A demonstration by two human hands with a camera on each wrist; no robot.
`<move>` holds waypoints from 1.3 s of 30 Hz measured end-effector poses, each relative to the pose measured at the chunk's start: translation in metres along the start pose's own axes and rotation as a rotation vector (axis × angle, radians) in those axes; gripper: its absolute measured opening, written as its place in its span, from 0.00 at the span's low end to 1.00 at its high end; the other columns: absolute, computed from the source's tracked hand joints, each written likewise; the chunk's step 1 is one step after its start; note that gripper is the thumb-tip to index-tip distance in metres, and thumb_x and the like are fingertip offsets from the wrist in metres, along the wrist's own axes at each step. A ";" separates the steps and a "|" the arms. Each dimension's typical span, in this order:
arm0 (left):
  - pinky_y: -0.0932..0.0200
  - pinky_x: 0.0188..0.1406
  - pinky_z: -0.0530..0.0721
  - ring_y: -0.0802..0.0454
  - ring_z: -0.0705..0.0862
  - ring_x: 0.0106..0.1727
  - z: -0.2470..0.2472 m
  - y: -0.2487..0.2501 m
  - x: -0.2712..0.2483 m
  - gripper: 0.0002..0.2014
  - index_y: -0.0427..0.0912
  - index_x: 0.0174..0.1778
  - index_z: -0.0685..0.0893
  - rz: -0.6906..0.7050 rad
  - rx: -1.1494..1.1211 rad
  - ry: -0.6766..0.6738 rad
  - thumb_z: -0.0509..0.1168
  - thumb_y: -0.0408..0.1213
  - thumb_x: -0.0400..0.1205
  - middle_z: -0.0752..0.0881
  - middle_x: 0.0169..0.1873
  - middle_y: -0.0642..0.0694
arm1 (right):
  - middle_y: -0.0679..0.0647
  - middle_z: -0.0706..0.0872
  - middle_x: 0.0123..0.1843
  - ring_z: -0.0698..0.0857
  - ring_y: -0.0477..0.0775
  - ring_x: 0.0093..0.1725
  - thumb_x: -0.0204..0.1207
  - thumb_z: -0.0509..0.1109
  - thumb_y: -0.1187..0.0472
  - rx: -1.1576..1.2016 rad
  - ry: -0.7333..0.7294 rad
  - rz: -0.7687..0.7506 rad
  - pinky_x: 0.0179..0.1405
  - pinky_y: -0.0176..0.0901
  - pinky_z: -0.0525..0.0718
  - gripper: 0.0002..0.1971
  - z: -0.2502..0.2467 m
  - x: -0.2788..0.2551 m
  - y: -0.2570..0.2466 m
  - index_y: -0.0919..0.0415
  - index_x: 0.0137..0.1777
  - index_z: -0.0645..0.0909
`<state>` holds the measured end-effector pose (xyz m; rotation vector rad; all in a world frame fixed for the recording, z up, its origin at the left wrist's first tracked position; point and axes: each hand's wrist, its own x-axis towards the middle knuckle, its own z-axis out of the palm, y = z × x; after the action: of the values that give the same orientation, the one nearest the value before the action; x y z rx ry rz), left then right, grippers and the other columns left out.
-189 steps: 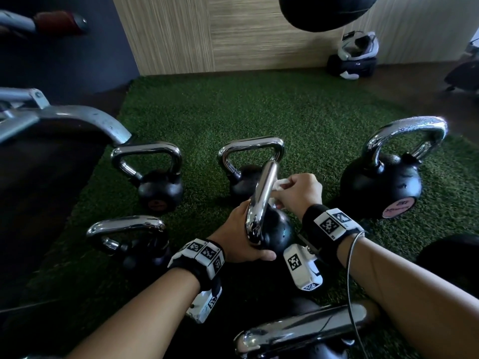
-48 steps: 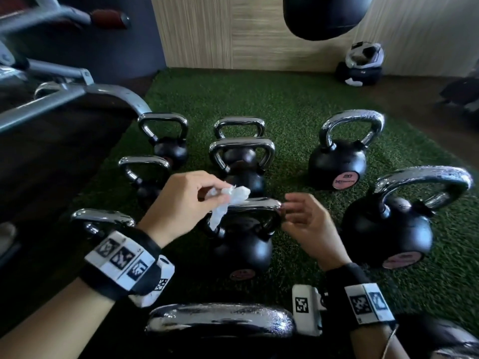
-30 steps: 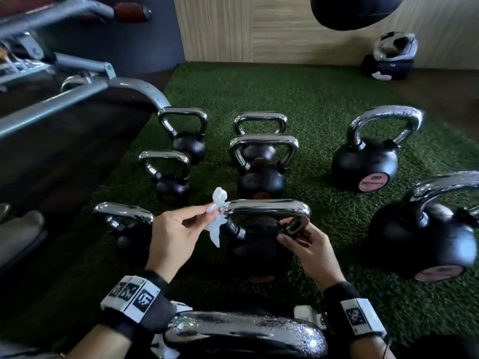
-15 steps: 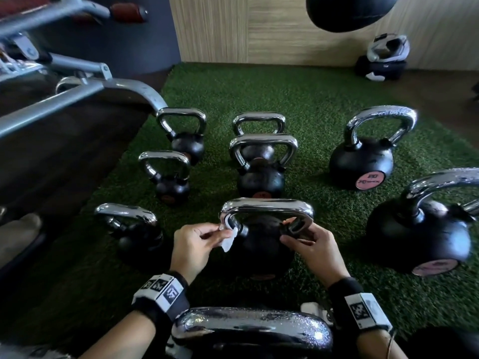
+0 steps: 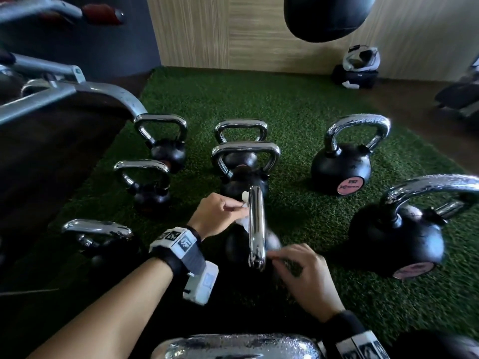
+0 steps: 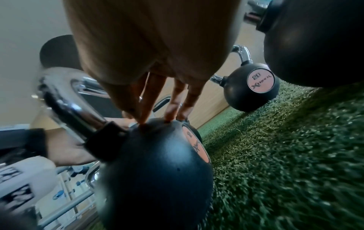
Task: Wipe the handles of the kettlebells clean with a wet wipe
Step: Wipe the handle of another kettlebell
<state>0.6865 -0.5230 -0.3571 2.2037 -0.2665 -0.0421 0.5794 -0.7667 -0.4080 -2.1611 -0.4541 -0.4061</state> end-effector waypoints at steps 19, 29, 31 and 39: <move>0.56 0.55 0.92 0.51 0.92 0.51 0.003 0.028 0.005 0.11 0.34 0.58 0.91 -0.184 -0.691 0.166 0.77 0.28 0.80 0.94 0.49 0.39 | 0.42 0.80 0.79 0.75 0.37 0.80 0.63 0.63 0.13 0.242 -0.129 0.268 0.83 0.42 0.74 0.52 0.031 0.023 0.020 0.47 0.81 0.78; 0.61 0.47 0.92 0.57 0.91 0.42 -0.011 0.040 -0.018 0.08 0.39 0.47 0.93 -0.094 -0.789 0.112 0.78 0.32 0.73 0.92 0.37 0.48 | 0.39 0.80 0.79 0.75 0.37 0.80 0.65 0.68 0.19 0.280 -0.110 0.284 0.75 0.35 0.74 0.46 0.032 0.022 0.018 0.45 0.80 0.79; 0.59 0.48 0.93 0.55 0.89 0.40 -0.018 0.042 -0.021 0.07 0.38 0.43 0.91 -0.090 -0.746 0.038 0.78 0.32 0.71 0.91 0.36 0.47 | 0.39 0.80 0.79 0.75 0.37 0.80 0.63 0.66 0.16 0.285 -0.112 0.283 0.74 0.35 0.75 0.49 0.032 0.021 0.019 0.44 0.80 0.79; 0.64 0.45 0.88 0.56 0.87 0.41 -0.031 0.041 -0.047 0.05 0.39 0.40 0.91 0.036 -0.552 -0.135 0.80 0.32 0.73 0.91 0.36 0.48 | 0.44 0.81 0.78 0.77 0.41 0.79 0.69 0.72 0.34 0.286 -0.127 0.291 0.71 0.20 0.72 0.38 0.031 0.023 0.017 0.48 0.79 0.80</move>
<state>0.6369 -0.5124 -0.3090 1.6492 -0.3262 -0.2193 0.6114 -0.7472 -0.4274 -1.9403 -0.2442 -0.0384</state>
